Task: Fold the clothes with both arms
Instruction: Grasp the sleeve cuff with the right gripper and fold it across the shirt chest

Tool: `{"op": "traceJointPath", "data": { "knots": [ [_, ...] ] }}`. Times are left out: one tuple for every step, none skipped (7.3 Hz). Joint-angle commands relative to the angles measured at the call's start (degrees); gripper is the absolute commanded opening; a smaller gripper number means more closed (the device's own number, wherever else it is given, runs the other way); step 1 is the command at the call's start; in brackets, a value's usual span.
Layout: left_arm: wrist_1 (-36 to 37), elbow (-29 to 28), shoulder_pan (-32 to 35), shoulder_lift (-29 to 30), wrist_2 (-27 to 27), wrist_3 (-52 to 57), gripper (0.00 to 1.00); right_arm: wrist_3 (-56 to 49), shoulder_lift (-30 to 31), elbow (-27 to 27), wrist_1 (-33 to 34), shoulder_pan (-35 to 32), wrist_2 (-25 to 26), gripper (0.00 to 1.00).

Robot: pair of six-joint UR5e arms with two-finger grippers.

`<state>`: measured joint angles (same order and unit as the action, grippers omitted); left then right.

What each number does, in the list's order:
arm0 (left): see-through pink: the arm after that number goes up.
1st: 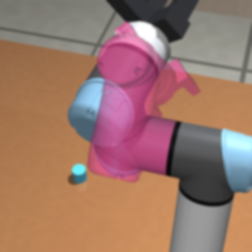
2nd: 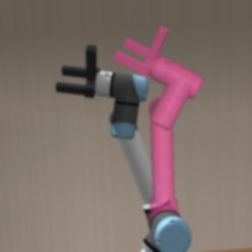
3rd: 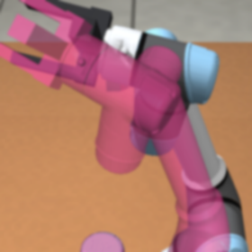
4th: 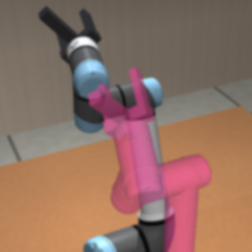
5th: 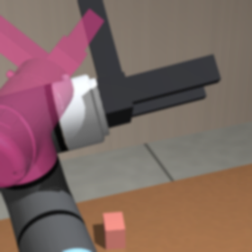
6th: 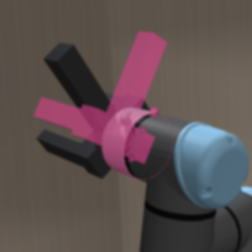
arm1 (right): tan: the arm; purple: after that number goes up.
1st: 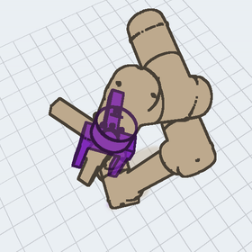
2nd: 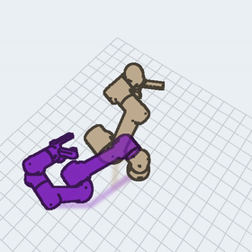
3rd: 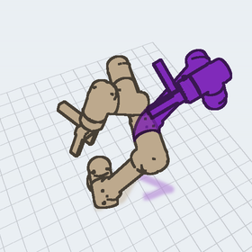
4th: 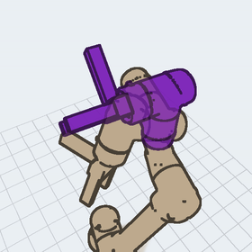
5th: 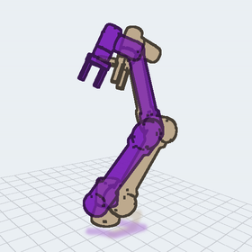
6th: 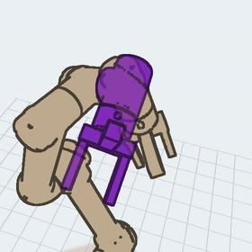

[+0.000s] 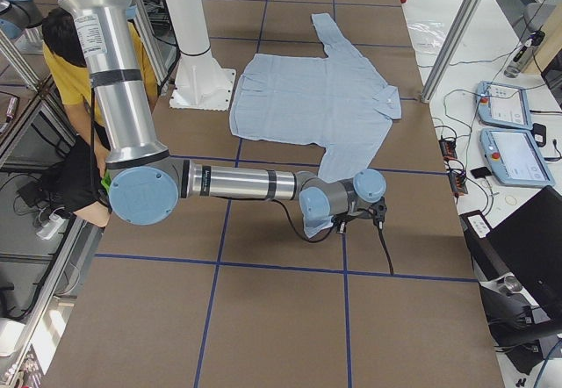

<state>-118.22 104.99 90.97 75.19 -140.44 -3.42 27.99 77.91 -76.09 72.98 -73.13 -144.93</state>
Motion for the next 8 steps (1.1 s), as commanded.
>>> {"op": "traceJointPath", "data": {
  "knots": [
    [0.01, 0.39, 0.00, 0.05, -0.01, 0.08, 1.00, 17.29, -0.74, -9.57, 0.50, 4.71, -0.27, 0.00],
    [0.01, 0.39, 0.00, -0.04, -0.01, 0.25, 1.00, 24.84, -4.40, -10.56, 0.32, 8.05, 0.17, 0.00],
    [-0.08, 0.47, 0.00, -0.04, -0.01, 0.51, 1.00, 36.84, -10.44, -10.22, 0.24, 12.79, 1.22, 0.00],
    [0.01, 0.65, 0.00, 0.05, -0.01, 0.52, 1.00, 45.75, -15.72, -9.78, 0.23, 17.18, 5.32, 0.00],
    [0.10, 0.74, 0.00, 0.13, -0.01, 0.34, 1.00, 53.58, -21.78, -8.30, 0.23, 20.62, 11.02, 0.00],
    [0.27, 0.91, 0.00, 0.14, -0.10, -0.01, 1.00, 57.40, -29.58, -2.89, 0.23, 23.44, 13.51, 0.00],
    [0.62, 0.74, 0.00, 0.31, -0.01, -0.01, 1.00, 60.83, -38.01, 4.47, 0.15, 25.73, 15.80, 0.00],
    [0.10, 0.65, 0.00, 0.40, -0.01, 0.08, 1.00, 63.30, -43.32, 8.72, -0.98, 27.58, 18.60, 0.00]
  ]
}}
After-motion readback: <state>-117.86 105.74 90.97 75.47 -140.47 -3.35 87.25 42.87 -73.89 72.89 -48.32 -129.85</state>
